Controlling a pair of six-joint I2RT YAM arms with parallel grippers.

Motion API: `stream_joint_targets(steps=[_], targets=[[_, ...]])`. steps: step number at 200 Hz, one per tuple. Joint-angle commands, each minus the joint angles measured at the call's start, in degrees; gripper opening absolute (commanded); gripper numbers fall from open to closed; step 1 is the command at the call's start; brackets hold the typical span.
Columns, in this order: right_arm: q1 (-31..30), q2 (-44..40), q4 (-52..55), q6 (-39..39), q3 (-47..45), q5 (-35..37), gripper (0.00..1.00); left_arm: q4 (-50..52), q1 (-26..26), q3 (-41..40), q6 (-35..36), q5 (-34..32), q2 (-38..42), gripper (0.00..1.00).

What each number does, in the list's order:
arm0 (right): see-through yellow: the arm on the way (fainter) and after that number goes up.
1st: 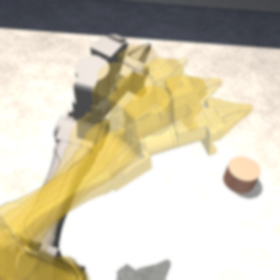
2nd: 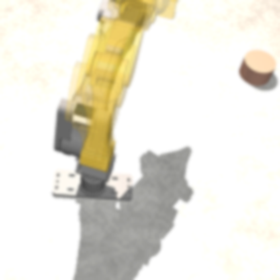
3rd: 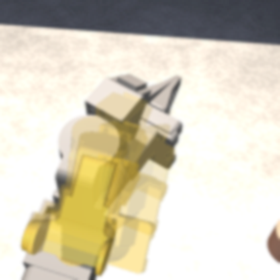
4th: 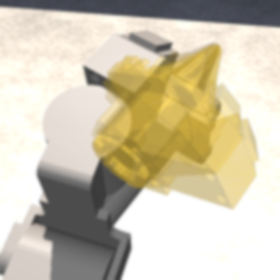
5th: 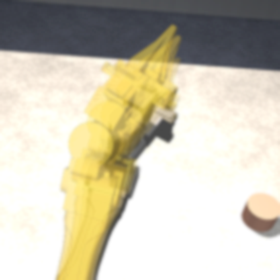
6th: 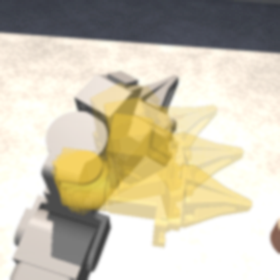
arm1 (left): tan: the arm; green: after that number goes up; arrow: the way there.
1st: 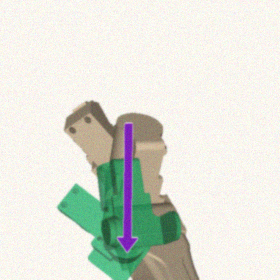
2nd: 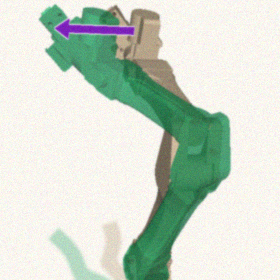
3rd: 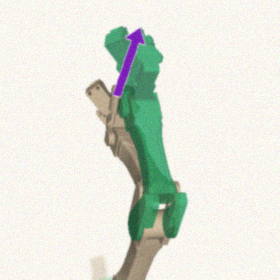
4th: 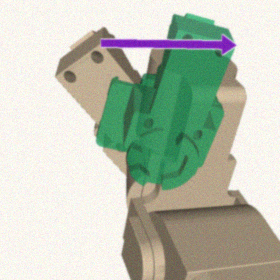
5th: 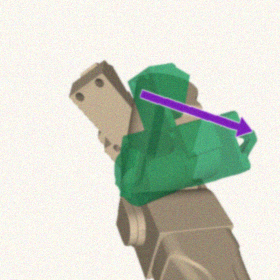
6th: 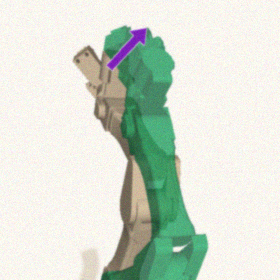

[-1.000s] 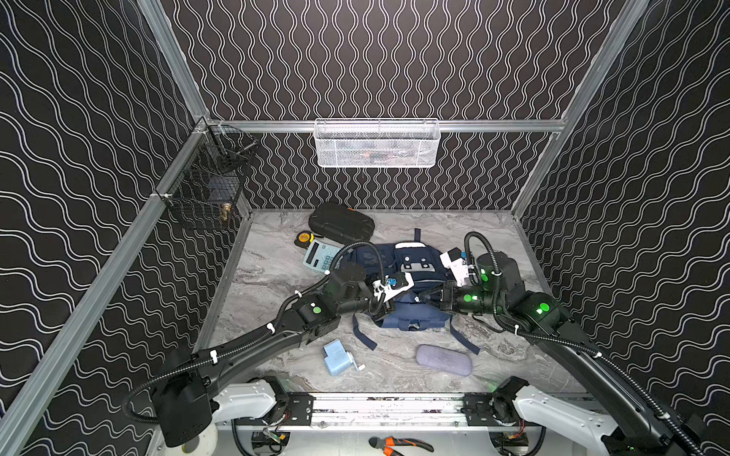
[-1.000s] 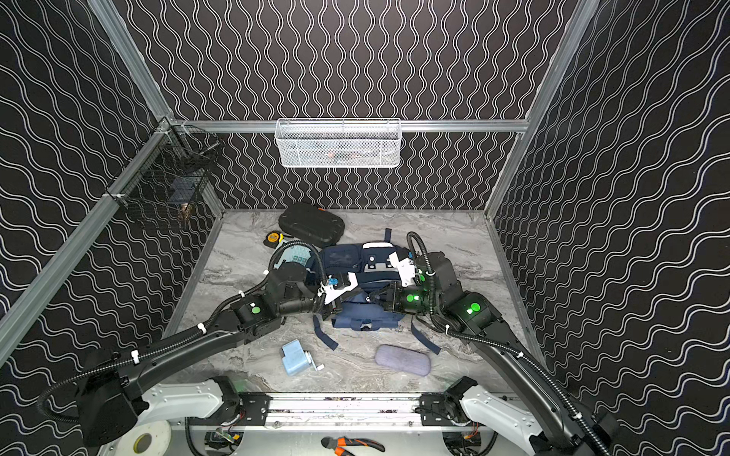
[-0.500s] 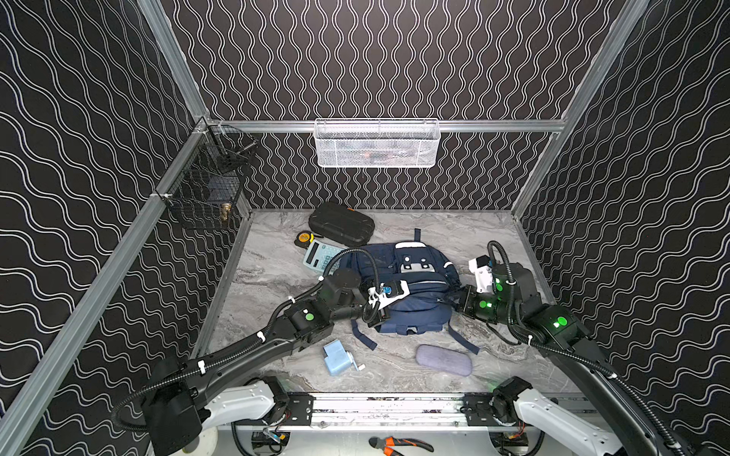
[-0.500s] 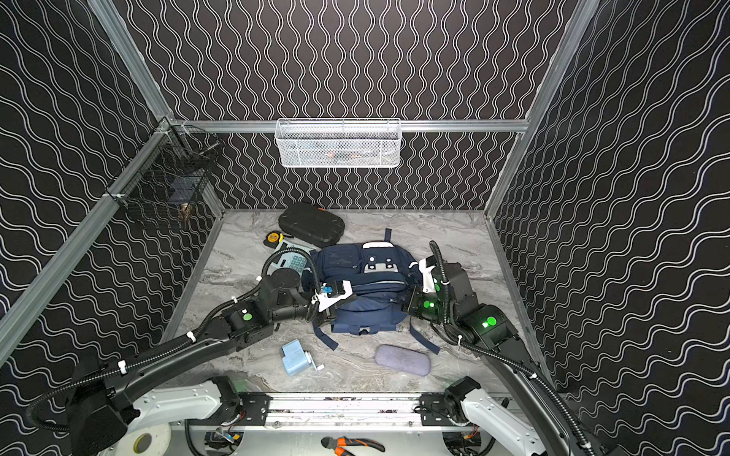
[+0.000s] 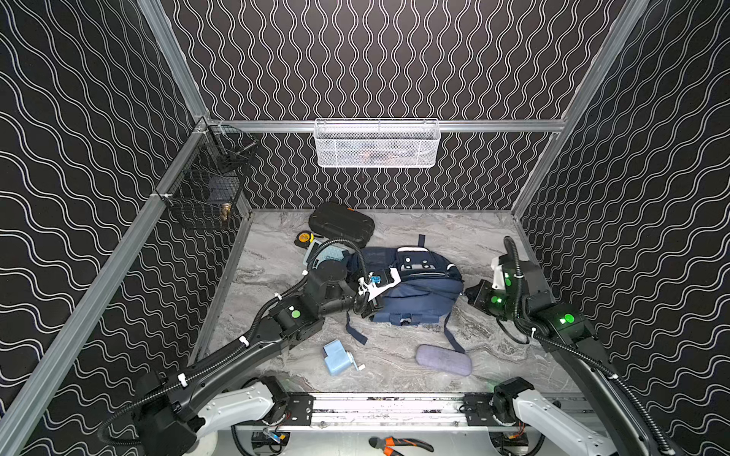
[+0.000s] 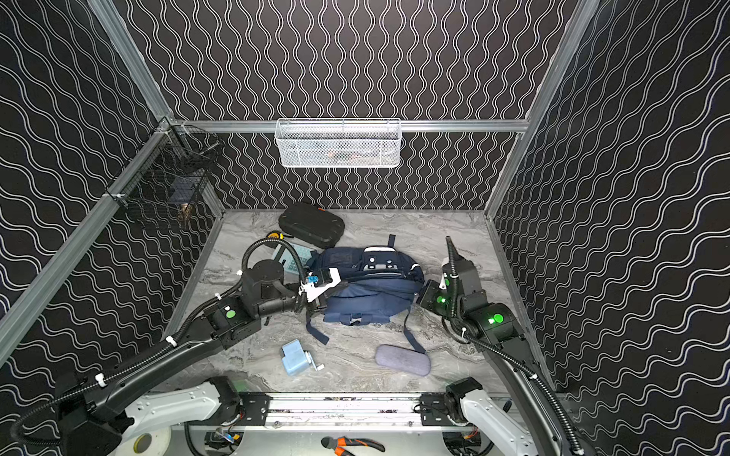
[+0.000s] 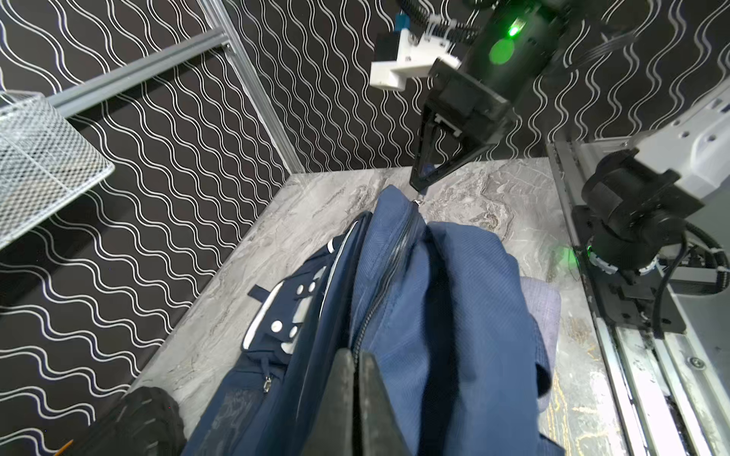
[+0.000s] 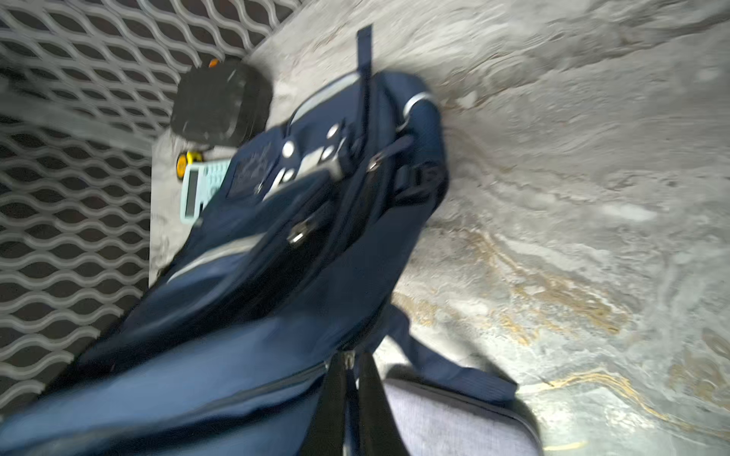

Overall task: Pack books, pencil case, and school supplies into a backpack
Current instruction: Zip the student bag at the center of the table.

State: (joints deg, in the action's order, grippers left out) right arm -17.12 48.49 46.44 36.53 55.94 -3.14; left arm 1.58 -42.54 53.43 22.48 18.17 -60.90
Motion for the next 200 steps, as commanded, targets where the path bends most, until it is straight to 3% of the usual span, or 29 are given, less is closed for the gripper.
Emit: stream_joint_targets(steps=[1, 12, 25, 33, 64, 91, 128, 176, 200], targets=[[4.78, 0.7, -1.06, -4.47, 0.83, 2.9, 0.0, -2.12, 0.62, 2.67, 0.31, 1.33, 0.18, 0.0], [5.15, 1.74, -3.27, -5.91, 4.19, -0.61, 0.0, 0.51, 0.55, 4.6, -0.05, 2.88, -1.41, 0.01], [5.05, 3.95, -3.48, -6.92, 6.87, -5.39, 0.0, 4.46, 0.62, 7.83, -0.32, 5.39, -4.16, 0.43], [5.04, 5.35, -2.53, -7.4, 8.63, -9.02, 0.0, 5.78, 0.47, 9.94, -0.81, 7.03, -5.97, 0.54], [2.77, 3.95, -1.55, -6.06, 8.83, -12.57, 0.0, 3.68, 0.23, 16.88, -8.74, 8.86, -12.94, 0.62], [1.95, 2.57, -0.68, -5.95, 7.37, -15.13, 0.0, 8.32, -2.81, 24.61, -10.81, 9.07, -20.44, 0.71], [1.21, 1.94, 0.27, -8.2, 8.1, -14.71, 0.0, 22.53, -8.04, 36.12, -11.91, 5.75, -31.89, 0.7], [1.22, 3.18, -0.77, -10.67, 8.83, -16.84, 0.0, 25.06, -8.34, 37.03, -17.76, 2.09, -35.1, 0.6], [1.21, 3.61, -2.17, -10.78, 8.66, -17.69, 0.0, 30.59, -8.26, 41.14, -16.5, 2.52, -38.14, 0.46]])
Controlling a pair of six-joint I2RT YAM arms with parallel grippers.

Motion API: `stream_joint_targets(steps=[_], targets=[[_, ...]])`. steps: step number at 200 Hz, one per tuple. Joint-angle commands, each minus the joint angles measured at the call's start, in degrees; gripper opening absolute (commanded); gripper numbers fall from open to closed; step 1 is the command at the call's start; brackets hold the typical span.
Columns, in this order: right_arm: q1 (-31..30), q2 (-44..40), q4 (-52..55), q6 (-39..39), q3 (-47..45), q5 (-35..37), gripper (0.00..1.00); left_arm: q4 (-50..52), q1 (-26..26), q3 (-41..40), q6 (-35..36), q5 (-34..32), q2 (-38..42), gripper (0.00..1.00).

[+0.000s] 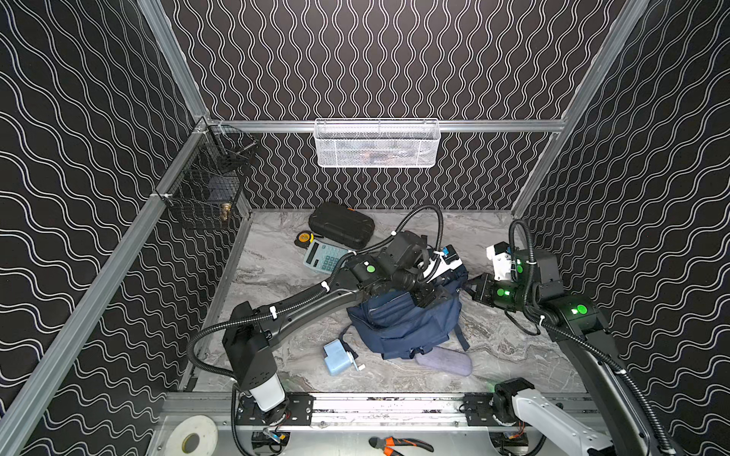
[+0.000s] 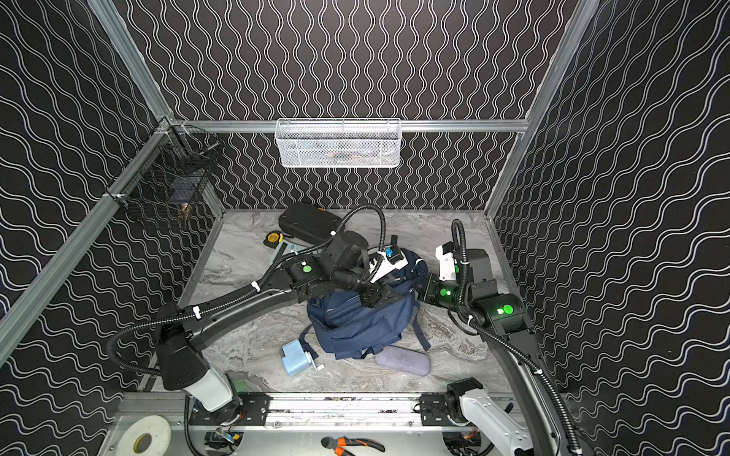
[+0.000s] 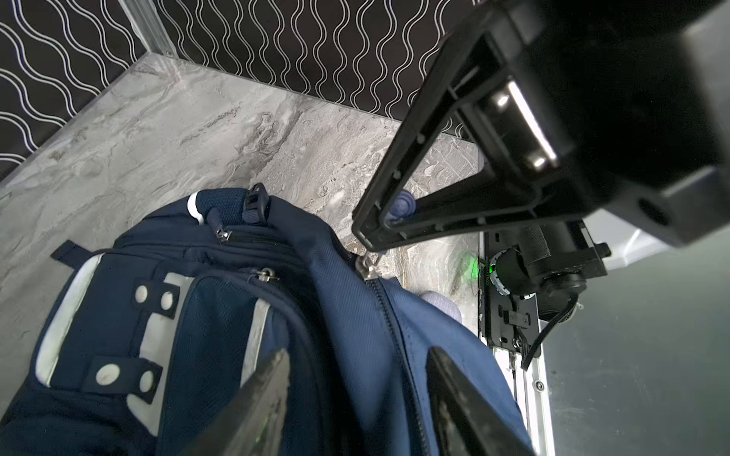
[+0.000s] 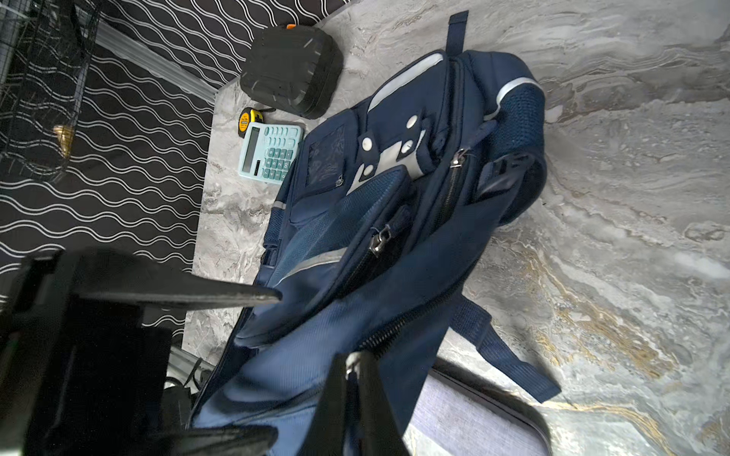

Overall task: Pack books, pencil case, and school supplies into a backpack
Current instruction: Zip the student bag at the center of the table.

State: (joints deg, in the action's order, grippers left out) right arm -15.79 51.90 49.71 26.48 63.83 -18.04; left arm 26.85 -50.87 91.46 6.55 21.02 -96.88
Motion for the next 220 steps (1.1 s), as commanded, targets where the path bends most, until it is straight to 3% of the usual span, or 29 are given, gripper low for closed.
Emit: stream_joint_targets(steps=[1, 34, 81, 117, 169, 220], targets=[[-0.12, 0.21, -5.48, -0.77, 0.77, -2.79, 0.0, 5.54, 0.07, 3.29, -0.48, -0.21, -2.3, 0.45], [-0.12, 1.01, -6.2, -0.95, 1.46, -0.96, 0.0, 10.92, 0.07, 8.18, 0.68, 2.83, -5.75, 0.0], [0.14, 0.49, -5.2, -0.78, -0.37, 6.8, 0.0, 8.0, 1.22, 6.55, 0.94, 0.43, -2.27, 0.0], [2.43, -1.35, -7.79, -1.34, -4.43, 10.92, 0.0, 6.48, 3.43, 8.58, 0.14, 3.12, -0.15, 0.0], [6.86, -1.52, -15.53, 0.15, -10.42, 12.81, 0.0, 7.0, 3.79, 12.23, 0.22, 4.99, 0.23, 0.0], [12.02, -0.3, -22.99, 0.47, -16.11, 14.6, 0.0, 5.42, 4.08, 10.79, -0.17, 5.04, 0.87, 0.0]])
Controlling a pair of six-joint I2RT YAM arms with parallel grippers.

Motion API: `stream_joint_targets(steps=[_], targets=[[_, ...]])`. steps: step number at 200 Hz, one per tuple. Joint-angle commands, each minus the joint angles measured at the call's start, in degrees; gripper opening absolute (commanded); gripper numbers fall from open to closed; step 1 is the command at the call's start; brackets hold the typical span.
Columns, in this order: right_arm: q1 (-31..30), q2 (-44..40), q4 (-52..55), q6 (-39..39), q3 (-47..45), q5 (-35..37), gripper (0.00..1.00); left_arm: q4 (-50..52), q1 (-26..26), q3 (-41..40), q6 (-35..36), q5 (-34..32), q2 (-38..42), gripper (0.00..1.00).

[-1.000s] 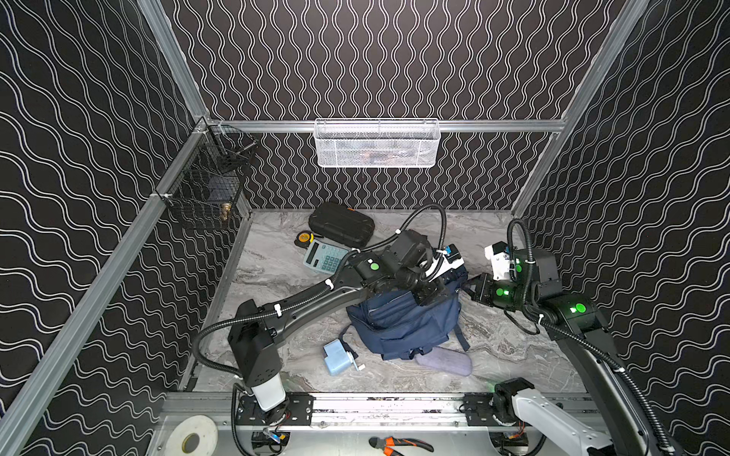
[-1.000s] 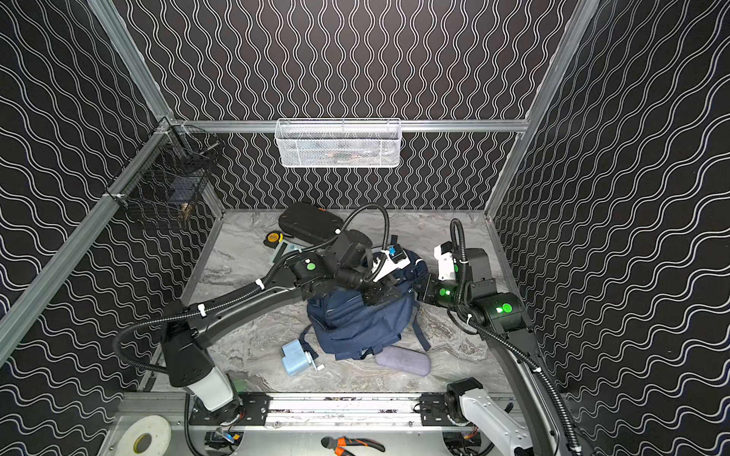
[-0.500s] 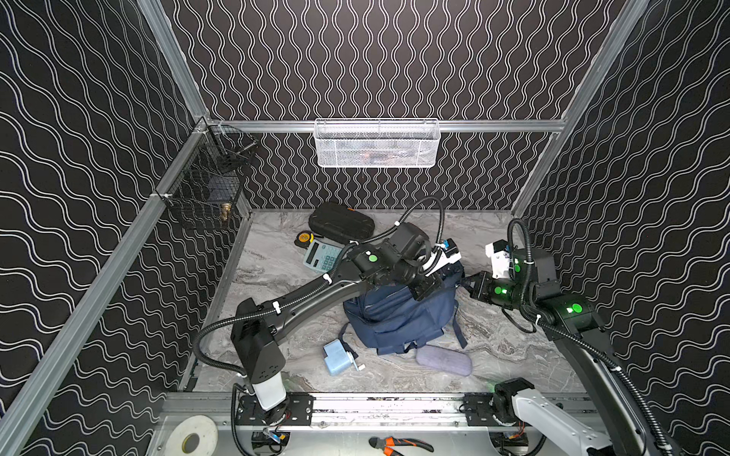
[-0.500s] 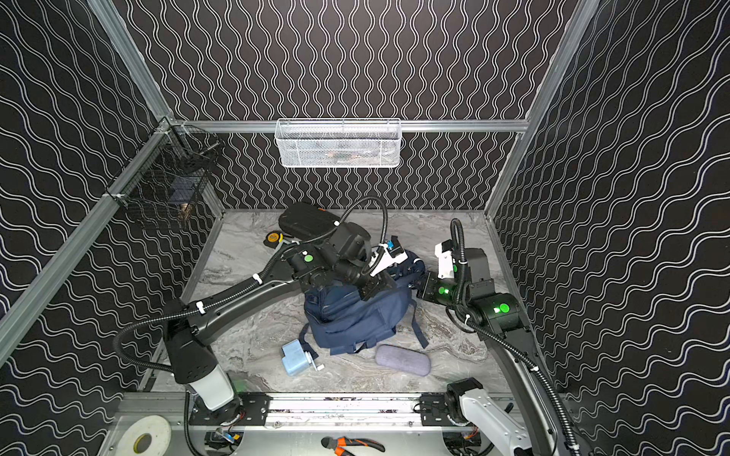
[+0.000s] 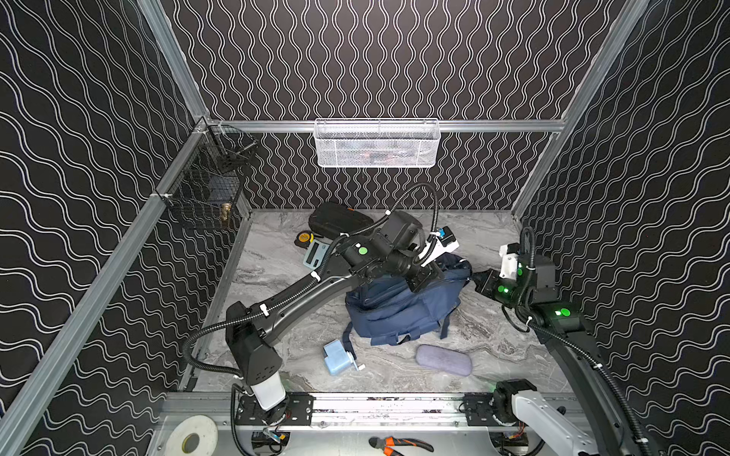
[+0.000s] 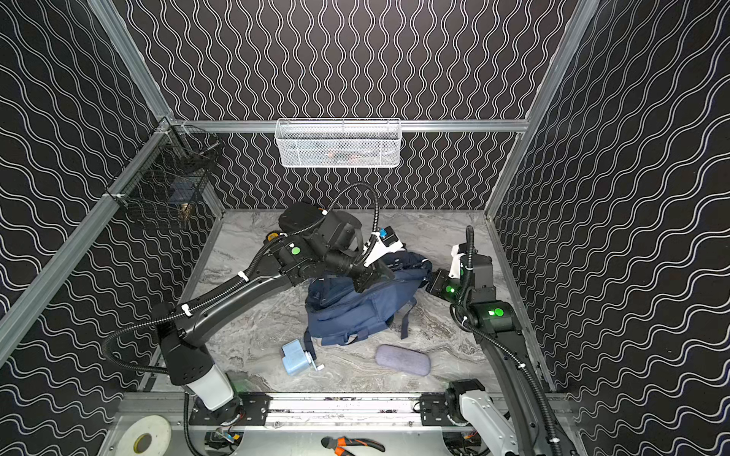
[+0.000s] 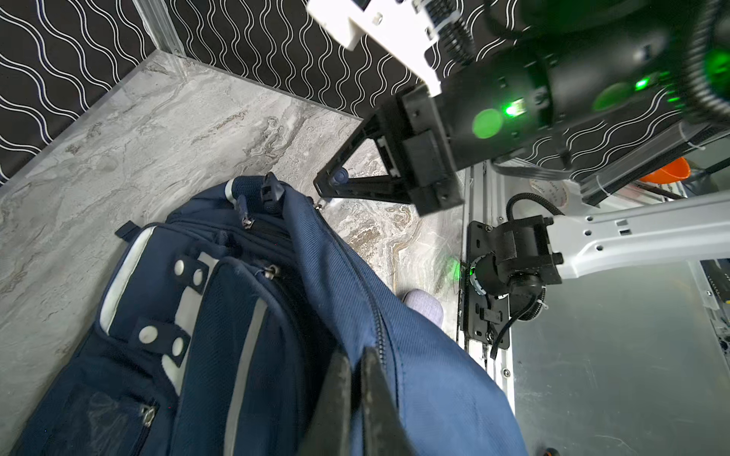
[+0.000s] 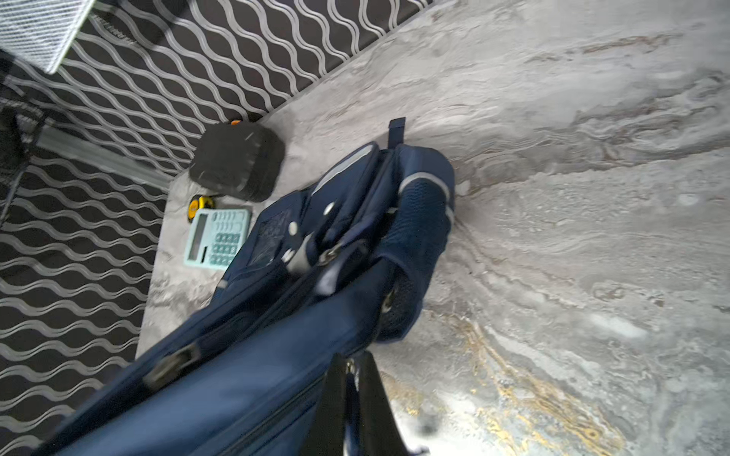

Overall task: Pack books, pencil case, and school supplies into a backpack
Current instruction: Zip the student bag at the center of the table.

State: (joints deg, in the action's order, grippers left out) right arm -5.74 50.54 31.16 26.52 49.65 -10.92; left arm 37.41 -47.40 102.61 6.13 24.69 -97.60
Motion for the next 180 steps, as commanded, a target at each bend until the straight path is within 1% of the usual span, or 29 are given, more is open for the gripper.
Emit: stream_joint_targets(steps=[1, 16, 38, 84, 93, 115, 130, 133, 145, 154, 158, 167, 180], targets=[[2.09, 1.18, -4.61, 0.44, -2.01, 7.48, 0.0, -5.15, 0.58, -0.37, 0.22, 1.44, 1.56, 0.0], [3.25, 2.94, -6.91, 1.08, -3.11, 7.8, 0.0, -6.06, 0.63, -0.63, -0.3, 1.66, 1.46, 0.0], [5.49, 5.89, -11.64, 2.17, -4.37, 6.05, 0.0, -7.18, 0.58, -0.65, -0.72, 1.7, 1.04, 0.0], [8.49, 12.86, -16.85, 2.7, -3.25, 3.66, 0.0, -10.77, 0.64, -0.63, -1.6, 2.67, -1.59, 0.0], [8.93, 14.07, -17.75, 2.66, -3.03, 2.67, 0.0, -12.65, 0.65, -1.1, -2.45, 1.79, -2.28, 0.0], [10.18, 18.21, -19.62, 2.31, -1.19, -0.97, 0.0, -19.3, 0.64, -2.93, -6.98, -1.12, -5.19, 0.0], [11.67, 22.3, -14.87, 1.93, 2.93, -1.74, 0.27, -25.06, 0.5, -4.93, -10.99, -2.88, -7.6, 0.0], [12.09, 23.14, -13.54, 1.94, 3.85, -1.74, 0.32, -25.89, 0.59, -5.3, -11.86, -3.05, -8.09, 0.06], [14.24, 25.6, -9.44, 1.99, 6.52, -1.65, 0.45, -29.8, 0.47, -6.45, -13.66, -3.73, -9.92, 0.37], [16.15, 27.02, -5.96, 2.51, 7.13, -1.82, 0.52, -32.7, 0.55, -7.45, -15.26, -4.99, -10.79, 0.52], [17.13, 27.38, -4.49, 2.71, 8.95, -2.12, 0.54, -33.96, 0.52, -7.74, -15.83, -5.25, -11.13, 0.58], [19.01, 27.59, -2.35, 2.88, 9.24, -3.41, 0.57, -35.91, 0.5, -8.02, -16.72, -5.26, -11.83, 0.67], [20.62, 26.34, -0.8, 3.32, 8.27, -4.83, 0.6, -36.66, 0.54, -7.57, -17.29, -5.17, -12.47, 0.69]])
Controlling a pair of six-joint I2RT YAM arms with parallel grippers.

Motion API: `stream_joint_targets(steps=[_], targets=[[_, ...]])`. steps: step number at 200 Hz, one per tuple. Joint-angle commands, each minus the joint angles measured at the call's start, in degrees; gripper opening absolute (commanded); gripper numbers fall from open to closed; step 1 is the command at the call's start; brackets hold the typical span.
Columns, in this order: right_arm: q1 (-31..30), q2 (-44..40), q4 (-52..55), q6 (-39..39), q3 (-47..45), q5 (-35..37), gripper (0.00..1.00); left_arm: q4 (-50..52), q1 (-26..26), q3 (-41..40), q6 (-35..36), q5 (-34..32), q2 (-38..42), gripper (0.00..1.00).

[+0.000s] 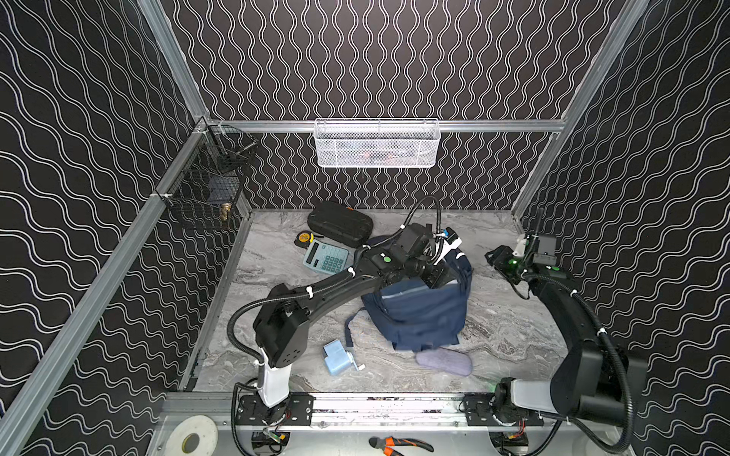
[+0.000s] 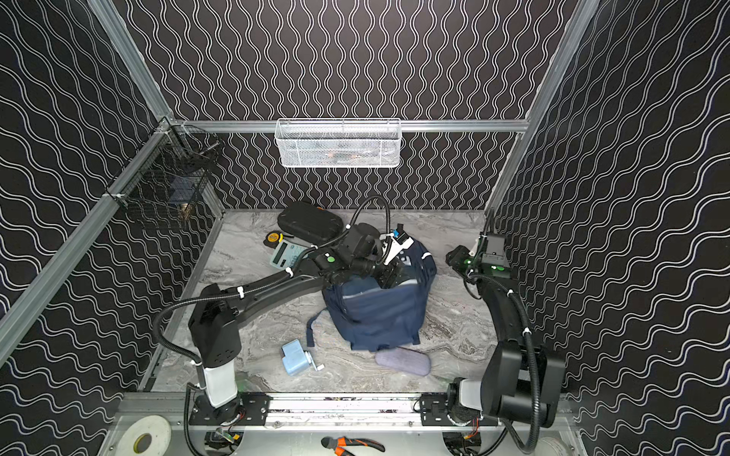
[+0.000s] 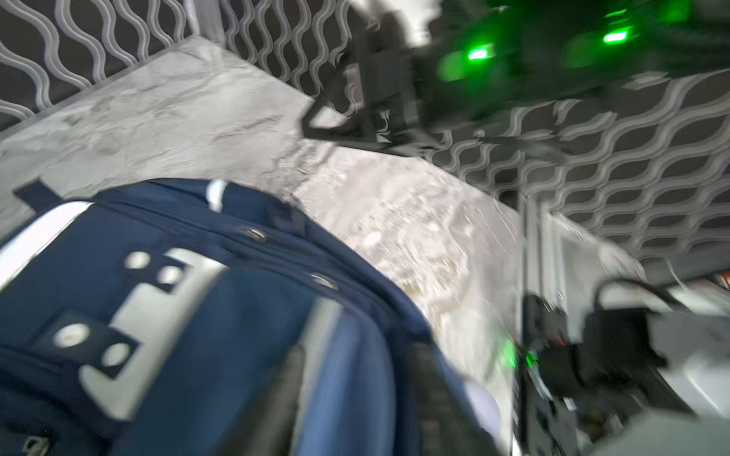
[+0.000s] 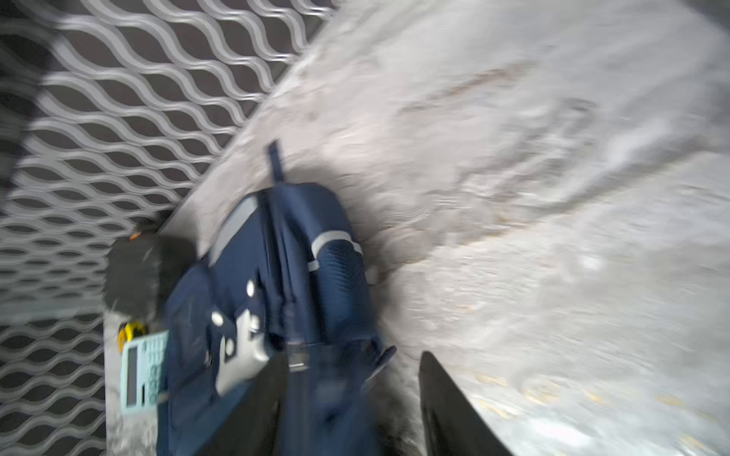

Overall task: Pack books, pencil case, and school supplies into a backpack
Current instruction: Zip the student bag at the center of the table, then unzip the student bag at the center of the table.

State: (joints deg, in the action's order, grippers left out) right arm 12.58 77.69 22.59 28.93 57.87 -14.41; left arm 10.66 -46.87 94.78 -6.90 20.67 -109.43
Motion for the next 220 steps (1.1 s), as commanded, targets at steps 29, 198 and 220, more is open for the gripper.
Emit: stream_joint_targets(steps=[29, 198, 220], targets=[[2.36, -5.25, 8.76, 3.36, -5.28, -10.55, 0.62, -7.26, -0.06, -1.12, -1.09, -2.26, 0.6, 0.7], [-0.36, -13.97, 13.62, 1.33, -22.97, -23.79, 0.64, -4.67, -7.88, -22.8, 29.32, -18.72, 4.7, 0.78], [-0.36, -13.98, 13.36, 1.22, -22.99, -24.14, 0.64, -6.01, -8.23, -23.08, 29.91, -21.28, 3.84, 0.76]])
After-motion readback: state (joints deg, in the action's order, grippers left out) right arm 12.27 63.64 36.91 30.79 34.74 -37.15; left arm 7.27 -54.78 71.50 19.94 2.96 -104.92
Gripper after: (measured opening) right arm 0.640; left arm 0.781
